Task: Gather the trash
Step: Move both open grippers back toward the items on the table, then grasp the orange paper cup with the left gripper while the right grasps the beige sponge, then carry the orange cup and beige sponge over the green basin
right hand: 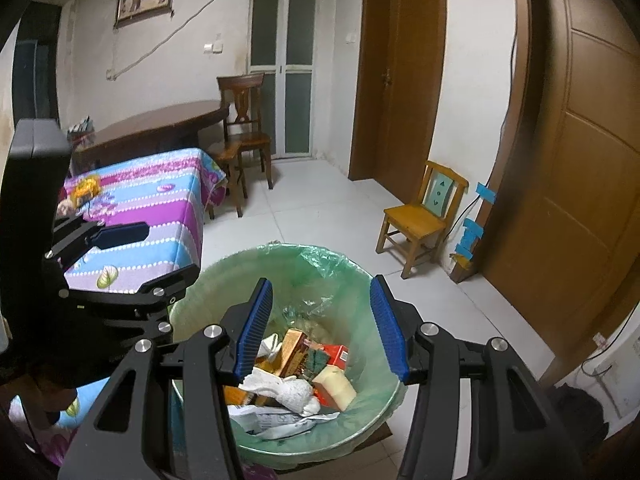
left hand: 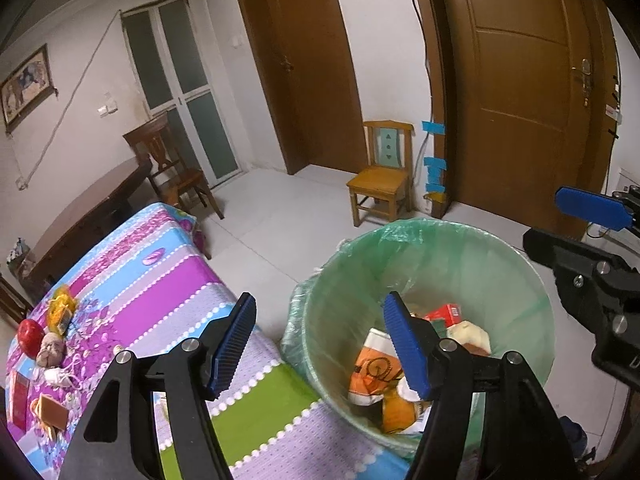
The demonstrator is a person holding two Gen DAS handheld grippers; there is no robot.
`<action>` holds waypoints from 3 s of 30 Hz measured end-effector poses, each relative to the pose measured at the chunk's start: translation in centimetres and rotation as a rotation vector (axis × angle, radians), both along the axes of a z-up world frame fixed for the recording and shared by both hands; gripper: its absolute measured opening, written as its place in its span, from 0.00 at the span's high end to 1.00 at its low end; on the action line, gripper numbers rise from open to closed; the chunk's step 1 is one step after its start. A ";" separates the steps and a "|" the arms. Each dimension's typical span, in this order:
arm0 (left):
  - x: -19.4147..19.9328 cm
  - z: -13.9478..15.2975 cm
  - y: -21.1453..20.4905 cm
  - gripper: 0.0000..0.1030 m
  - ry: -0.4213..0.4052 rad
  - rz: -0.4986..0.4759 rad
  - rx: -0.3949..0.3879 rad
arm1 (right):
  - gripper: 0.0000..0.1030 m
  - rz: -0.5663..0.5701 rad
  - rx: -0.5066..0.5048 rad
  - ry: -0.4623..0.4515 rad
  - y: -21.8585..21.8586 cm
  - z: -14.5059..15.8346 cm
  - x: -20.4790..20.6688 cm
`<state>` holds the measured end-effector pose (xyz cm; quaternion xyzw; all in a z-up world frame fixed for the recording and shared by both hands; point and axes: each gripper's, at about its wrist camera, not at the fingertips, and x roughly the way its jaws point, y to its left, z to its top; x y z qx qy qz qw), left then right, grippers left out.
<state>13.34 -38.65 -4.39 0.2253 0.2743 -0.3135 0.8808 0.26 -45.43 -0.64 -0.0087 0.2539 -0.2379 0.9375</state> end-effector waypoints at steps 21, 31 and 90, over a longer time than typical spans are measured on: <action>2.0 1.7 16.2 0.28 -0.010 0.327 -0.110 | 0.41 0.069 -0.010 -0.176 8.5 -2.3 3.7; 5.8 3.6 32.8 0.25 0.047 0.639 -0.249 | 0.41 0.379 0.026 -0.054 17.0 -3.3 10.4; 2.9 -0.6 51.1 0.76 0.369 0.661 -0.289 | 0.74 0.839 0.307 0.151 25.1 -5.6 9.9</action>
